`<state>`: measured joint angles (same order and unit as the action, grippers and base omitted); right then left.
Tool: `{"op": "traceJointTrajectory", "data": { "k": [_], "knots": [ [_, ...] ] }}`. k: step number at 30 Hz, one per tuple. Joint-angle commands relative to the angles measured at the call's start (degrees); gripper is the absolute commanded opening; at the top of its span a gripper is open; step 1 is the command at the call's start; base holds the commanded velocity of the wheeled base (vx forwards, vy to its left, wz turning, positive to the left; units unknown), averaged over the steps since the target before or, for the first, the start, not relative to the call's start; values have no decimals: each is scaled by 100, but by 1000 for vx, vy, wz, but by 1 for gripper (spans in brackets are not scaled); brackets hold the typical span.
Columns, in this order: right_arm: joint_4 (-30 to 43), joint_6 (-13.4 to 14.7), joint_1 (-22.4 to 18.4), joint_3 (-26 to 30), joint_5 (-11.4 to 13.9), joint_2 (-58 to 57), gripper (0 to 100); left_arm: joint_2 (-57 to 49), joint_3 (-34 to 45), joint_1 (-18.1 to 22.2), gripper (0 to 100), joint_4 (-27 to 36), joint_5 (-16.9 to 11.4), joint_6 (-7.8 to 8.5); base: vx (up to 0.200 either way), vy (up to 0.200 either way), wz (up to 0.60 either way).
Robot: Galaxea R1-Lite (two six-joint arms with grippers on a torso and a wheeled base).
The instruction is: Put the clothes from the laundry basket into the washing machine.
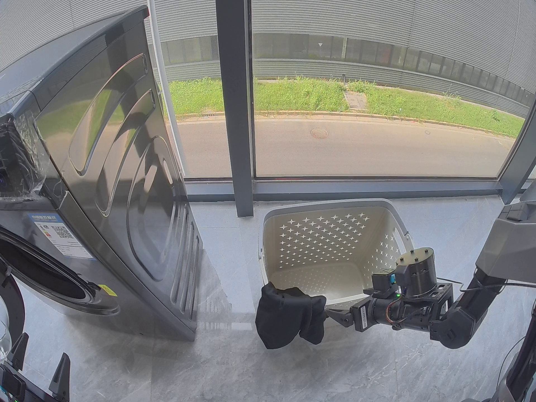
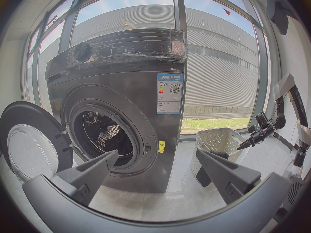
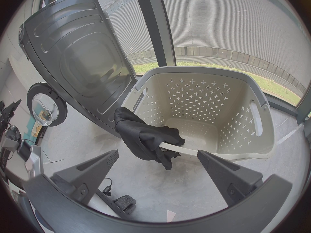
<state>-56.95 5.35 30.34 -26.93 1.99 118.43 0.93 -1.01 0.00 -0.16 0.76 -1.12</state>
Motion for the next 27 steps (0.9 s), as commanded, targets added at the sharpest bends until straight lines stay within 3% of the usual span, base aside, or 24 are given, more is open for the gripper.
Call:
{"op": "traceJointTrajectory", "data": {
  "k": [1, 7, 27],
  "knots": [
    [-220, 10, 86, -128, 3, 462, 100, -93, 84, 0, 100, -2, 4, -2, 0, 0, 0],
    [-791, -17, 297, -322, 12, 1015, 100, -93, 84, 0, 100, -2, 4, -2, 0, 0, 0],
    [-800, -43, 534, -1025, 65, 1587, 100, -93, 84, 0, 100, -2, 4, -11, 0, 0, 0]
  ]
}}
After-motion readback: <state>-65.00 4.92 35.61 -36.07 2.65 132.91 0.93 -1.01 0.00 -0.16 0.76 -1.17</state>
